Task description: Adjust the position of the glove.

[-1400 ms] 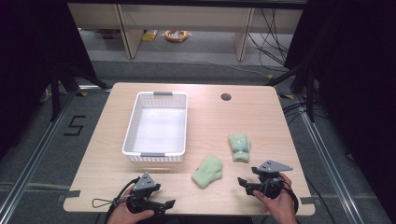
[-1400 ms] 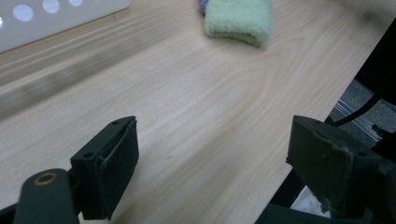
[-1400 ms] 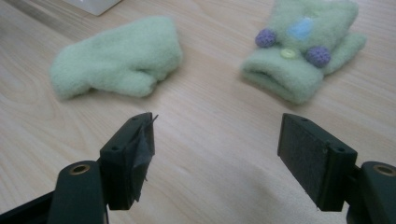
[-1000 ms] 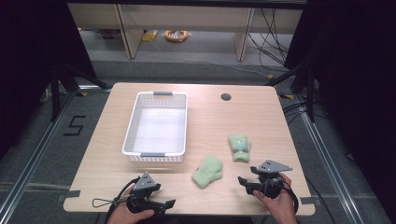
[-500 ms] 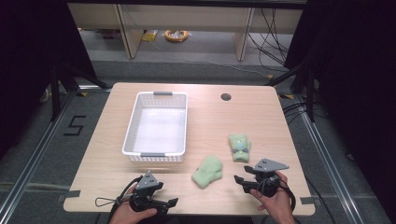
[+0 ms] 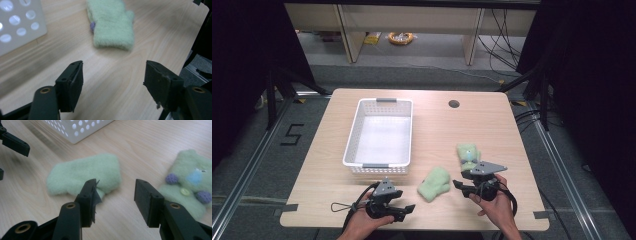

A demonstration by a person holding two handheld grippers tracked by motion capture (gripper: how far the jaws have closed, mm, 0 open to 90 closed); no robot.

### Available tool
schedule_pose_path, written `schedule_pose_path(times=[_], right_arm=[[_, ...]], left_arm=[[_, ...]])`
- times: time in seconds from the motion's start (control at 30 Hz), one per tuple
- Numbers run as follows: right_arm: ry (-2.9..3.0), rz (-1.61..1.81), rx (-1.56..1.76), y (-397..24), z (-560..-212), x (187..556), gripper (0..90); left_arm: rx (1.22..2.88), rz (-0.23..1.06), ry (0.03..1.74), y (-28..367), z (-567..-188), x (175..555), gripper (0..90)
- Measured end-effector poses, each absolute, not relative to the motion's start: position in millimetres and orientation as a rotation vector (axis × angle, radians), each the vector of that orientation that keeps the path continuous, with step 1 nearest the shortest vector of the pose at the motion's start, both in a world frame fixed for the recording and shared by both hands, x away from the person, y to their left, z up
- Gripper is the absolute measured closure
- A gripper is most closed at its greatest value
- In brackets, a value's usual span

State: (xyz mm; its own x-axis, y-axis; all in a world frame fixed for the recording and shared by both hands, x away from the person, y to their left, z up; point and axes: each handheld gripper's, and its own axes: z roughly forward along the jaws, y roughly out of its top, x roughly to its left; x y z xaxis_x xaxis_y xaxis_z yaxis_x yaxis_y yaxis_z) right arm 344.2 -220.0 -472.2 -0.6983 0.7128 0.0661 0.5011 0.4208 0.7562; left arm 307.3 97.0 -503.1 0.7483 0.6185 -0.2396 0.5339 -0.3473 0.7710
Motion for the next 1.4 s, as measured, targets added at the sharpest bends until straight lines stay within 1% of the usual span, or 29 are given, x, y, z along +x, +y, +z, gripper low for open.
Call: schedule_pose_path(times=[0.13,0.27,0.33,0.37,0.4,0.5,0.53,0.6,0.67,0.73,0.87,1.03,1.07,1.1,1.13,1.17,1.2,1.3,1.33,1.37,1.4], right_arm=[[2.416,1.148,1.027,-211.9,-471.8,354.8,56.7],[2.424,1.143,1.02,-207.0,-471.2,361.8,59.0],[2.445,1.143,1.024,-201.5,-474.2,369.3,61.0],[2.454,1.146,1.021,-199.6,-475.6,372.2,61.4],[2.454,1.146,1.02,-197.9,-476.3,374.4,61.9],[2.47,1.136,1.05,-193.6,-476.3,376.6,62.5],[2.483,1.145,1.019,-190.7,-478.7,381.2,62.9],[2.492,1.132,1.037,-188.4,-480.1,383.2,63.2],[2.502,1.12,1.04,-187.5,-481.3,385.1,63.3],[2.495,1.108,1.053,-186.5,-483.4,388.0,63.8],[2.495,1.105,1.069,-186.2,-486.3,390.8,64.1],[2.527,1.098,1.106,-182.6,-494.1,394.4,68.4],[2.558,1.053,1.105,-182.7,-492.8,393.9,72.3],[2.555,1.06,1.087,-182.5,-493.8,394.3,72.3],[2.537,1.072,1.115,-181.2,-495.2,393.4,76.6],[2.539,1.066,1.137,-180.9,-495.8,392.7,78.7],[2.54,1.085,1.088,-182.5,-496.8,393.7,81.3],[2.541,1.106,1.13,-184.1,-497.5,391.7,84.3],[2.539,1.107,1.143,-184.0,-497.0,390.5,84.7],[2.53,1.128,1.153,-183.1,-497.4,389.8,85.0],[2.533,1.117,1.134,-184.2,-496.4,390.1,85.3]], left_arm=[[2.041,0.151,0.851,90.1,-502.0,316.2,40.2],[2.033,0.139,0.865,81.6,-503.5,322.4,41.9],[2.068,0.158,0.838,76.0,-503.2,329.3,43.2],[2.045,0.15,0.863,72.3,-504.1,330.0,43.6],[2.057,0.169,0.846,71.2,-503.3,331.5,43.9],[2.07,0.159,0.836,68.7,-501.3,333.7,44.9],[2.083,0.191,0.824,66.3,-502.0,336.3,45.2],[2.093,0.197,0.835,64.0,-503.2,338.6,46.5],[2.1,0.194,0.822,63.2,-504.1,340.4,47.9],[2.107,0.172,0.848,57.4,-509.3,342.7,48.5],[2.122,0.184,0.839,54.9,-511.5,343.7,49.3],[2.138,0.183,0.823,57.3,-511.2,344.5,60.0],[2.148,0.205,0.799,58.7,-510.9,345.2,63.4],[2.148,0.205,0.799,58.7,-510.9,345.2,66.5],[2.133,0.216,0.79,59.0,-511.7,345.5,70.3],[2.137,0.211,0.801,60.2,-511.7,345.4,73.7],[2.139,0.225,0.781,61.6,-511.7,346.9,77.7],[2.137,0.211,0.784,64.3,-511.9,350.0,87.6],[2.132,0.213,0.794,64.4,-512.4,349.8,89.4],[2.139,0.215,0.784,65.0,-512.5,350.5,89.6],[2.122,0.194,0.812,64.0,-513.2,349.7,89.7]])
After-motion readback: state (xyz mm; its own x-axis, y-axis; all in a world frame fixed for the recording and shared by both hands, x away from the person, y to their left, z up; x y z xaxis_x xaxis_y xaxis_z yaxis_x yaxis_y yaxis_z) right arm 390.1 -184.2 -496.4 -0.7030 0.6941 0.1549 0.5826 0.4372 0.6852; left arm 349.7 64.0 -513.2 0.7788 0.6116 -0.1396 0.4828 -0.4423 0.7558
